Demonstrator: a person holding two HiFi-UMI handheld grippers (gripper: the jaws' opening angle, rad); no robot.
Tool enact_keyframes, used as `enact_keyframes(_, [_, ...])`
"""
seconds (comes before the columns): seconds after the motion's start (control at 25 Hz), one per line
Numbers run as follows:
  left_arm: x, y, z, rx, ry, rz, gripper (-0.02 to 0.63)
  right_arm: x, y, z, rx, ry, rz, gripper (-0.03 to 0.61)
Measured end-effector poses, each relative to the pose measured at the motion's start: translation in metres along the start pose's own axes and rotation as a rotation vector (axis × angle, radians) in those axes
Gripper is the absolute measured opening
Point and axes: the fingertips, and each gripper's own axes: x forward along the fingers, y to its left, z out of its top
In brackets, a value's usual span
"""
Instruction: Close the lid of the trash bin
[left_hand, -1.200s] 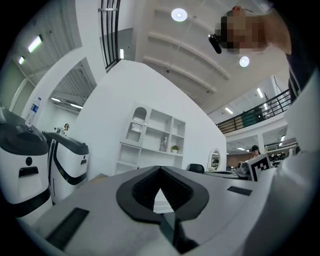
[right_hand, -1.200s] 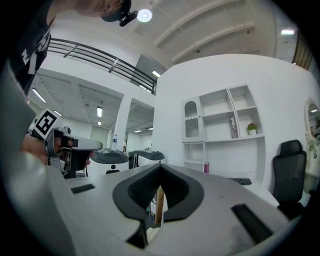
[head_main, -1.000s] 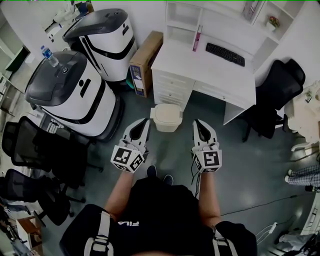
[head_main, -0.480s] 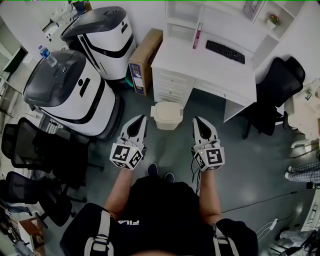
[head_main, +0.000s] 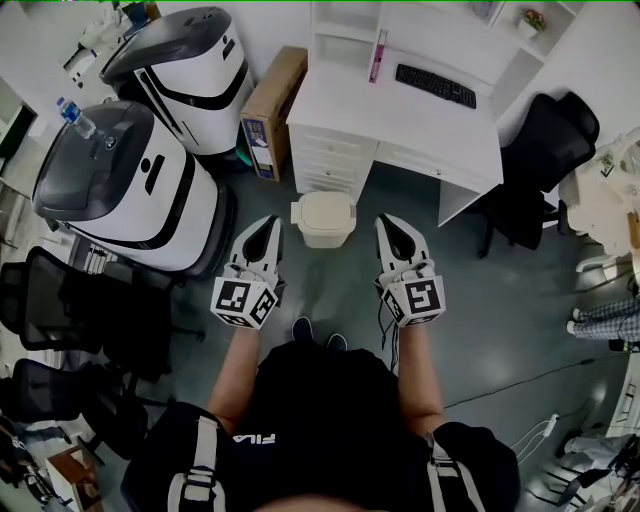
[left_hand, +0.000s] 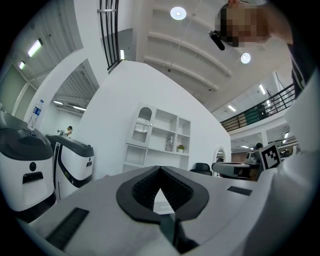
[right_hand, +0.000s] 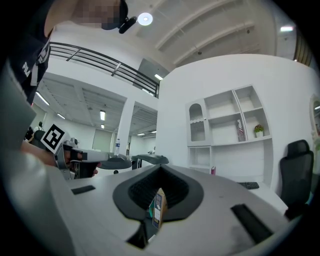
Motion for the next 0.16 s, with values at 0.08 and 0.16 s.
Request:
enact_keyframes(0.08, [0.0023,0.0021,0.0009,-0.005,-0.001,-0.004,0.003,0.0027,0.0023,-0.0003,-0.009,0.004,0.004,0.003])
enact_keyframes(0.16, [0.0047,0.004,0.002,-0.009,-0.002,-0.009,0.003,0.0054,0.0045,0.0013,-0.019,0.006,0.008,0.003])
